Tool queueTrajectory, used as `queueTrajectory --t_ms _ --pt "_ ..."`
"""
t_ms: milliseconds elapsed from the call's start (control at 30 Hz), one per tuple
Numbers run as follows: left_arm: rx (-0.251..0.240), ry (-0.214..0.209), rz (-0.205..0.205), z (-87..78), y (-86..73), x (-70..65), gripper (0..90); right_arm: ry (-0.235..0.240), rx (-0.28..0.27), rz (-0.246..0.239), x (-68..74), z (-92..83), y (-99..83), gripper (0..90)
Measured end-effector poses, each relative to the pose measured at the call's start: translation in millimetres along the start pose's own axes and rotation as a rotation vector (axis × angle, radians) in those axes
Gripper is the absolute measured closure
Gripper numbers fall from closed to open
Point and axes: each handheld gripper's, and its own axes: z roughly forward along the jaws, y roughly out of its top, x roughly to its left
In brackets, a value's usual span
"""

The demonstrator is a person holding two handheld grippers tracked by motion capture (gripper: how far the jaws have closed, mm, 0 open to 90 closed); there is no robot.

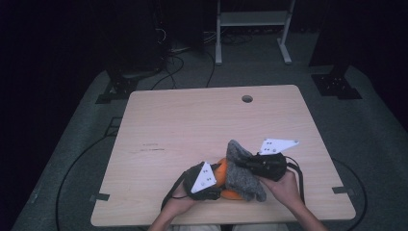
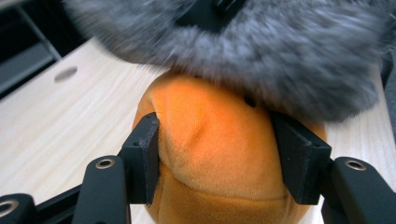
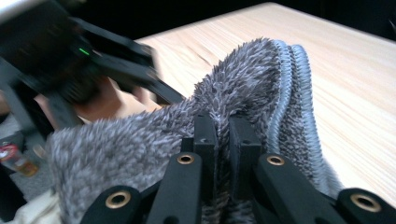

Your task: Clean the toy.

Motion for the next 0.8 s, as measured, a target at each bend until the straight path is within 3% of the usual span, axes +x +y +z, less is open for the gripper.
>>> queueTrajectory --t_ms 100,267,333,433,667,800 --pt "0.02 -0.021 -0.048 -2.7 -6.5 8.8 39.2 -0.003 0.017 0.061 -14.9 -8.1 -17.5 82.8" --pt "0.032 -0.042 -0.074 -4.0 -9.3 12.2 39.2 0.009 0.04 0.079 -18.2 -17.4 -36.4 82.7" --pt "0.033 -0.042 -0.088 -4.4 -10.7 13.7 39.2 -0.01 0.056 0.082 -21.1 -24.5 -40.5 82.7" --pt "0.029 -0.05 -0.111 -5.0 -12.7 17.0 38.7 -0.025 0.014 0.106 -23.8 -41.5 -45.7 82.7" --pt "0.026 -0.055 -0.114 -4.3 -12.0 17.4 36.6 -0.153 -0.028 0.093 -26.4 -93.6 -48.3 82.6" --pt "0.023 -0.056 -0.115 -4.4 -11.6 17.0 35.6 -0.253 0.002 0.069 -32.9 -116.0 -53.7 82.1"
